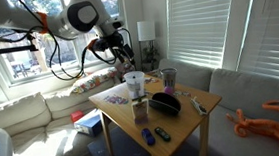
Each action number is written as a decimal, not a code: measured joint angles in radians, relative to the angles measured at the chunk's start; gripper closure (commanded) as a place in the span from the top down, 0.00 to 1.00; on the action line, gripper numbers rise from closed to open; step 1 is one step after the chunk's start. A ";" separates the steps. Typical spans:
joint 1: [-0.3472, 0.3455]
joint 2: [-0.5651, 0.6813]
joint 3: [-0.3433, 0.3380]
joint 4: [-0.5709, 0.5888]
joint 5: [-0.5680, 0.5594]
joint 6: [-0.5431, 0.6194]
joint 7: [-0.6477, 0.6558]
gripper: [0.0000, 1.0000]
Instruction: Pick up the two pouch sachet and put them in the frost cold cup one at a time
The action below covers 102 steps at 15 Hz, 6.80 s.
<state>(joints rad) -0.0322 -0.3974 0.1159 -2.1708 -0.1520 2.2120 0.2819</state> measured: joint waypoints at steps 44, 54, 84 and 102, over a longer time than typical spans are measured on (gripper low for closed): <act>-0.138 0.062 -0.130 -0.101 -0.052 -0.091 0.243 0.00; -0.100 0.044 -0.128 0.004 -0.047 -0.103 0.052 0.00; 0.137 0.056 -0.146 0.114 0.221 0.100 -0.620 0.00; 0.141 0.112 -0.179 0.105 0.320 0.102 -0.801 0.00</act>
<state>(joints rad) 0.1090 -0.2853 -0.0631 -2.0655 0.1679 2.3141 -0.5192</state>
